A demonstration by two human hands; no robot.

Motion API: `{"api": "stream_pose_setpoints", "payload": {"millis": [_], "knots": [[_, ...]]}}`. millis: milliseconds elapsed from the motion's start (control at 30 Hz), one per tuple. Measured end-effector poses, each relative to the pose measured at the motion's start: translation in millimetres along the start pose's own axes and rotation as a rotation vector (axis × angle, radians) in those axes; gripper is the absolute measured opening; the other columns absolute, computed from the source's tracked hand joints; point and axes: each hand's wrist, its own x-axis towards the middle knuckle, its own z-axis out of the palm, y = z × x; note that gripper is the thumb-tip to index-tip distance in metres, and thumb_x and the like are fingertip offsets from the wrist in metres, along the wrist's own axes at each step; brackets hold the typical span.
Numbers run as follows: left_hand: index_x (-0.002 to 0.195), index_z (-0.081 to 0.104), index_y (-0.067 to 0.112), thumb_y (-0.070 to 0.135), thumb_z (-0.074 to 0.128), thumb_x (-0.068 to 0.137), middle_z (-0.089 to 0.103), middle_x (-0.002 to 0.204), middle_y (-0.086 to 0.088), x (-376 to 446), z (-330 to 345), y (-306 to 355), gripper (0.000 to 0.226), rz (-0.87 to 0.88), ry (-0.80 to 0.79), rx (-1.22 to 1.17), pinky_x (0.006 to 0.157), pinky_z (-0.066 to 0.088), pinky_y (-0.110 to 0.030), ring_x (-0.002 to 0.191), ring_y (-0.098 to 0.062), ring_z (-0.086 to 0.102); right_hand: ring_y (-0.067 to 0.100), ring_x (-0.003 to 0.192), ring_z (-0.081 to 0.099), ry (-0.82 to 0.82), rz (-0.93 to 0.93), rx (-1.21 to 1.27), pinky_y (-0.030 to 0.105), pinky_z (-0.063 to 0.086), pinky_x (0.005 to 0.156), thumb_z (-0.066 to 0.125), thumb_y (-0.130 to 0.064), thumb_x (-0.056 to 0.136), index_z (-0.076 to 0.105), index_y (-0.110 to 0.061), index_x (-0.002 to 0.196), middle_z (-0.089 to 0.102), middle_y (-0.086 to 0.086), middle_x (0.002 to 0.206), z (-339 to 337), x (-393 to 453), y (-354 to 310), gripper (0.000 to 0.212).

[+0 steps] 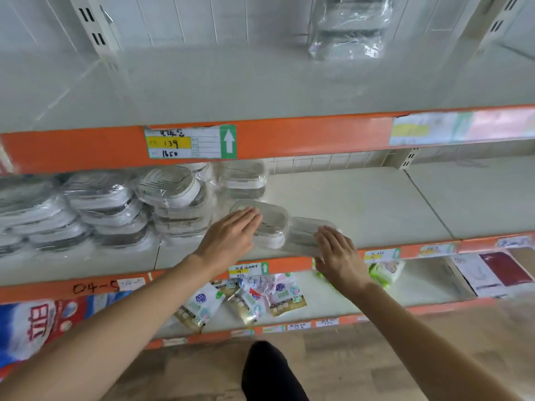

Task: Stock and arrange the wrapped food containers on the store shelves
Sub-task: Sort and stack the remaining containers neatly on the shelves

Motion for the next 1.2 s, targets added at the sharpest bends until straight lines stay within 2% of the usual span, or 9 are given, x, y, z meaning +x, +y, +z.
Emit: {"api": "stream_pose_setpoints", "payload": {"millis": [200,500,600,767,867,967,1033,1133,1200], "knots": [[0.104,0.069,-0.008,0.015,0.097,0.040,0.068,0.109,-0.021,-38,-87,43,0.073,-0.003,0.029,-0.049,0.078,0.056,-0.043,0.098,-0.030,0.068,0.036,0.090,0.068,-0.034,-0.058,0.006,0.044,0.058,0.069,0.087,-0.002,0.040,0.069,0.009,0.095,0.069,0.023,0.097,-104,-35,-21,0.059],[0.111,0.066,-0.008,0.012,0.093,0.051,0.065,0.116,-0.021,-41,-211,61,0.068,0.072,0.247,-0.026,0.085,0.053,-0.046,0.104,-0.032,0.065,0.033,0.098,0.067,0.121,-0.166,-0.034,0.041,0.056,0.076,0.087,-0.004,0.044,0.069,0.005,0.100,0.068,0.019,0.104,-238,-18,-32,0.059],[0.112,0.064,-0.010,0.010,0.089,0.059,0.065,0.114,-0.022,-25,-240,56,0.061,-0.037,0.346,-0.124,0.083,0.055,-0.049,0.101,-0.034,0.067,0.033,0.099,0.067,0.219,-0.177,-0.027,0.043,0.056,0.078,0.085,-0.001,0.049,0.069,0.006,0.101,0.068,0.019,0.106,-273,-1,-34,0.055],[0.117,0.062,-0.005,0.015,0.084,0.069,0.065,0.117,-0.017,14,-273,32,0.057,-0.185,0.440,-0.212,0.089,0.053,-0.043,0.104,-0.031,0.065,0.037,0.104,0.064,0.308,-0.220,0.019,0.047,0.055,0.081,0.083,0.001,0.058,0.066,0.010,0.103,0.066,0.022,0.109,-310,33,-24,0.049],[0.123,0.059,-0.001,0.018,0.080,0.074,0.062,0.123,-0.015,43,-273,15,0.057,-0.254,0.411,-0.157,0.093,0.048,-0.040,0.111,-0.030,0.060,0.040,0.104,0.063,0.313,-0.203,0.038,0.051,0.055,0.078,0.083,0.003,0.058,0.064,0.012,0.105,0.065,0.024,0.109,-316,62,-8,0.051],[0.127,0.055,0.002,0.022,0.075,0.078,0.059,0.127,-0.013,72,-261,0,0.056,-0.324,0.315,-0.115,0.097,0.042,-0.035,0.117,-0.028,0.054,0.042,0.105,0.062,0.236,-0.184,0.056,0.052,0.054,0.078,0.083,0.004,0.058,0.063,0.013,0.107,0.064,0.026,0.110,-304,89,11,0.053],[0.127,0.054,0.004,0.023,0.073,0.080,0.057,0.128,-0.010,88,-248,-7,0.055,-0.354,0.261,-0.113,0.096,0.040,-0.032,0.118,-0.026,0.052,0.041,0.114,0.057,0.161,-0.154,0.092,0.052,0.051,0.086,0.079,0.003,0.065,0.061,0.012,0.113,0.061,0.025,0.118,-291,107,25,0.052],[0.126,0.051,0.008,0.025,0.072,0.080,0.056,0.126,-0.006,105,-229,-13,0.053,-0.410,0.182,-0.126,0.089,0.043,-0.032,0.113,-0.025,0.054,0.032,0.129,0.044,0.049,-0.126,0.134,0.042,0.040,0.104,0.069,-0.004,0.078,0.053,0.004,0.125,0.052,0.019,0.132,-270,130,46,0.051],[0.125,0.047,0.009,0.028,0.074,0.077,0.054,0.128,-0.004,113,-219,-20,0.057,-0.405,0.122,-0.162,0.091,0.042,-0.031,0.114,-0.023,0.052,0.029,0.126,0.046,0.020,-0.139,0.151,0.038,0.040,0.101,0.070,-0.009,0.079,0.054,0.000,0.124,0.053,0.014,0.130,-261,142,60,0.048]]}}
